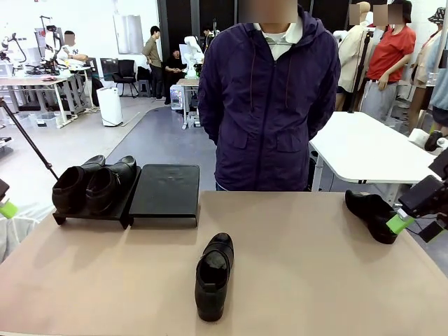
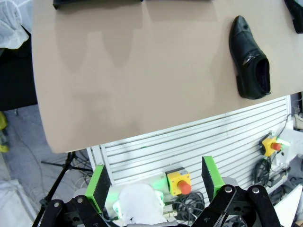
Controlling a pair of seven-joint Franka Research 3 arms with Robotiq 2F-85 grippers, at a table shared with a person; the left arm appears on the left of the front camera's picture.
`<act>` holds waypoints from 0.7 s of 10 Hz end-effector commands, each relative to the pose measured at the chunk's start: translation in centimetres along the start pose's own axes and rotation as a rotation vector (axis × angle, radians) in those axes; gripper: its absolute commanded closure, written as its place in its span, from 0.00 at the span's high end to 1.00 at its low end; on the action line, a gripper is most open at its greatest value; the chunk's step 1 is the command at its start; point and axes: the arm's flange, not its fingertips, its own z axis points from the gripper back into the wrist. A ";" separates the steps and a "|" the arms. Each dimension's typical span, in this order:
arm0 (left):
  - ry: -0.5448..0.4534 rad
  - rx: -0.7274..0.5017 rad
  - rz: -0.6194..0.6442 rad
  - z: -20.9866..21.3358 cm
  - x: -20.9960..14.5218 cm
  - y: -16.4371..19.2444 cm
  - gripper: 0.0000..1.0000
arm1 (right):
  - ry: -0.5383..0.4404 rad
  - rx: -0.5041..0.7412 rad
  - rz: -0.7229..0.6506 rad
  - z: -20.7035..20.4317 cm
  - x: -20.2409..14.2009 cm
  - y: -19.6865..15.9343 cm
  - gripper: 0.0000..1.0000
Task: Organize the shoes by placing them on the stand.
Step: Place the Shoe from the middle of the table onto the Shoes Stand.
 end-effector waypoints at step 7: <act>0.279 0.042 -0.050 -13.8 4.7 -29.5 1.00 | 0.001 0.010 0.001 0.1 -0.1 -0.2 1.00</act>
